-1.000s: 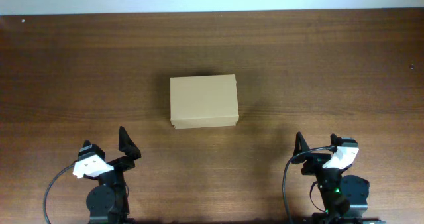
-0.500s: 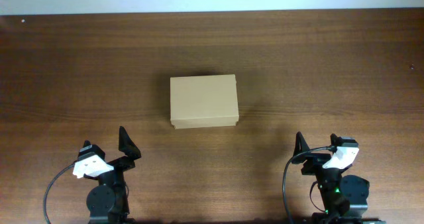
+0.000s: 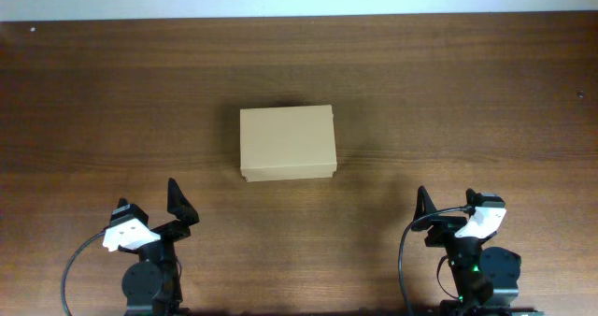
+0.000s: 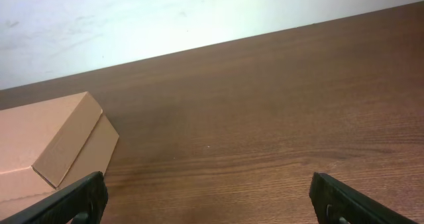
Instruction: Pack container
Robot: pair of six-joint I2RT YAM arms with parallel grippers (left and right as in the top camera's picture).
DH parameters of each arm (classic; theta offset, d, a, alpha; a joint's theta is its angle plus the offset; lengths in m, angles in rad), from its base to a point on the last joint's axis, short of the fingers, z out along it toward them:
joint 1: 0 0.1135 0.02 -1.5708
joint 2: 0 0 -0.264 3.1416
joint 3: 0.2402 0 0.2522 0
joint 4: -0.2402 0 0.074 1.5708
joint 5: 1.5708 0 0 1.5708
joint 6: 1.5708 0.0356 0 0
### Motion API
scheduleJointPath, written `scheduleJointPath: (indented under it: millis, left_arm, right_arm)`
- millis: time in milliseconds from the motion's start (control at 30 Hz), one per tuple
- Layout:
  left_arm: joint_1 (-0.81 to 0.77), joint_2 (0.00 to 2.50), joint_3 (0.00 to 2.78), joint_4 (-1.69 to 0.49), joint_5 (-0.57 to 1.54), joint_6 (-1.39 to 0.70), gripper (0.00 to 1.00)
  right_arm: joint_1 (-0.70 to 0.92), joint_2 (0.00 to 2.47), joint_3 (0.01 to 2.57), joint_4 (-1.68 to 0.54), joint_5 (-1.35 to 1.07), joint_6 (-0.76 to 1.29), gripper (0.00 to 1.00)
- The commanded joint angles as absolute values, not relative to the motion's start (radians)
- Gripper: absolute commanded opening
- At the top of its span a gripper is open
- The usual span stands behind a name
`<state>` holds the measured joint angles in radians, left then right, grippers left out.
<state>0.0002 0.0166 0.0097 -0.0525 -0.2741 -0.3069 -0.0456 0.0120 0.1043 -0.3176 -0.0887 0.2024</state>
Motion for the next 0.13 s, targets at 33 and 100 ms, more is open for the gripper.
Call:
scheduleJointPath:
  millis: [33,100]
  left_arm:
    - [-0.002,0.014,0.011,-0.062,-0.277,-0.299,1.00]
    - [-0.002,0.014,0.011,-0.062,-0.277,-0.299,1.00]
  right_arm:
    - [-0.039,0.002,0.096,-0.316,-0.097,0.203,0.99]
    - [-0.039,0.002,0.096,-0.316,-0.097,0.203,0.99]
